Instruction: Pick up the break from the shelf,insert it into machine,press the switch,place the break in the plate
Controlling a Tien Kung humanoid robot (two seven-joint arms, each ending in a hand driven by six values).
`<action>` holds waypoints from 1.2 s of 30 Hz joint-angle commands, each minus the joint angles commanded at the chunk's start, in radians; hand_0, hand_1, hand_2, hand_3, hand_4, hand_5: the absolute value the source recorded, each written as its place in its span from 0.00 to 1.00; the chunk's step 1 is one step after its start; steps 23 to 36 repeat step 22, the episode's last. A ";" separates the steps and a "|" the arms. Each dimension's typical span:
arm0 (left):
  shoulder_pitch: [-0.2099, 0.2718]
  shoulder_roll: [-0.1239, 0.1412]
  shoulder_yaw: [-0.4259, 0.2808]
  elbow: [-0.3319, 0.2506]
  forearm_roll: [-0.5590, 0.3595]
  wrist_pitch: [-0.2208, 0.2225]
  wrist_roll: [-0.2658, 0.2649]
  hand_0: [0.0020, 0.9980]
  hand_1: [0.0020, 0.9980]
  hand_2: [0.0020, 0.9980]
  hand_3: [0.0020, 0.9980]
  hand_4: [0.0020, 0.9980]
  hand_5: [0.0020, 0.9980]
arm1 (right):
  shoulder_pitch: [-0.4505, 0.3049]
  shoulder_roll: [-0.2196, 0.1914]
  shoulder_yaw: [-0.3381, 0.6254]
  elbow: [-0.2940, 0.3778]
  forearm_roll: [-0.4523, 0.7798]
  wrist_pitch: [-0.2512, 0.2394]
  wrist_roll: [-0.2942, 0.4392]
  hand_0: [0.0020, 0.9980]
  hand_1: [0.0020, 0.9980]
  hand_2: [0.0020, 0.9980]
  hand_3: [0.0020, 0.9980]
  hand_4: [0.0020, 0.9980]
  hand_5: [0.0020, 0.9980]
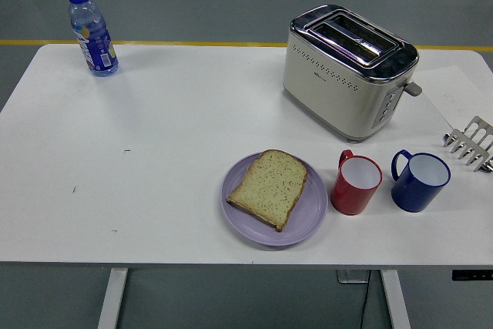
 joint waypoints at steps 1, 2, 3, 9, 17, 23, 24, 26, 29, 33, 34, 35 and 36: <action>-0.001 0.000 0.002 0.000 -0.003 0.000 0.000 0.61 0.47 0.46 0.54 0.28 0.93 | 0.002 0.001 0.000 -0.001 0.001 0.000 0.000 0.71 0.67 0.70 0.64 0.52 0.29; -0.002 0.000 0.003 0.000 -0.006 0.000 0.000 0.61 0.47 0.46 0.54 0.28 0.93 | 0.003 0.001 0.000 -0.002 0.002 0.000 0.001 0.71 0.67 0.70 0.64 0.52 0.29; -0.004 0.000 0.007 0.000 -0.012 0.001 0.000 0.61 0.47 0.46 0.54 0.28 0.93 | 0.006 0.002 0.000 -0.002 0.003 0.000 0.001 0.71 0.67 0.70 0.64 0.52 0.29; -0.008 0.000 0.011 0.000 -0.019 0.003 0.001 0.61 0.47 0.47 0.54 0.28 0.93 | 0.013 0.004 -0.001 -0.004 0.008 0.000 0.001 0.71 0.67 0.70 0.64 0.52 0.29; -0.005 0.000 -0.001 0.000 0.001 0.002 0.000 0.61 0.47 0.47 0.54 0.28 0.93 | 0.011 0.003 -0.002 -0.007 0.018 0.000 0.002 0.71 0.67 0.69 0.64 0.51 0.30; 0.000 0.000 -0.012 0.000 0.019 0.000 -0.001 0.61 0.47 0.47 0.54 0.28 0.93 | 0.009 0.001 -0.002 -0.008 0.021 0.000 0.002 0.71 0.67 0.69 0.64 0.51 0.30; 0.000 0.000 -0.012 0.000 0.019 0.000 -0.001 0.61 0.47 0.47 0.54 0.28 0.93 | 0.009 0.001 -0.002 -0.008 0.021 0.000 0.002 0.71 0.67 0.69 0.64 0.51 0.30; 0.000 0.000 -0.012 0.000 0.019 0.000 -0.001 0.61 0.47 0.47 0.54 0.28 0.93 | 0.009 0.001 -0.002 -0.008 0.021 0.000 0.002 0.71 0.67 0.69 0.64 0.51 0.30; 0.000 0.000 -0.012 0.000 0.019 0.000 -0.001 0.61 0.47 0.47 0.54 0.28 0.93 | 0.009 0.001 -0.002 -0.008 0.021 0.000 0.002 0.71 0.67 0.69 0.64 0.51 0.30; 0.000 0.000 -0.012 0.000 0.019 0.000 -0.001 0.61 0.47 0.47 0.54 0.28 0.93 | 0.009 0.001 -0.002 -0.008 0.021 0.000 0.002 0.71 0.67 0.69 0.64 0.51 0.30; 0.000 0.000 -0.012 0.000 0.019 0.000 -0.001 0.61 0.47 0.47 0.54 0.28 0.93 | 0.009 0.001 -0.002 -0.008 0.021 0.000 0.002 0.71 0.67 0.69 0.64 0.51 0.30; 0.000 0.000 -0.012 0.000 0.019 0.000 -0.001 0.61 0.47 0.47 0.54 0.28 0.93 | 0.009 0.001 -0.002 -0.008 0.021 0.000 0.002 0.71 0.67 0.69 0.64 0.51 0.30; 0.000 0.000 -0.012 0.000 0.019 0.000 -0.001 0.61 0.47 0.47 0.54 0.28 0.93 | 0.009 0.001 -0.002 -0.008 0.021 0.000 0.002 0.71 0.67 0.69 0.64 0.51 0.30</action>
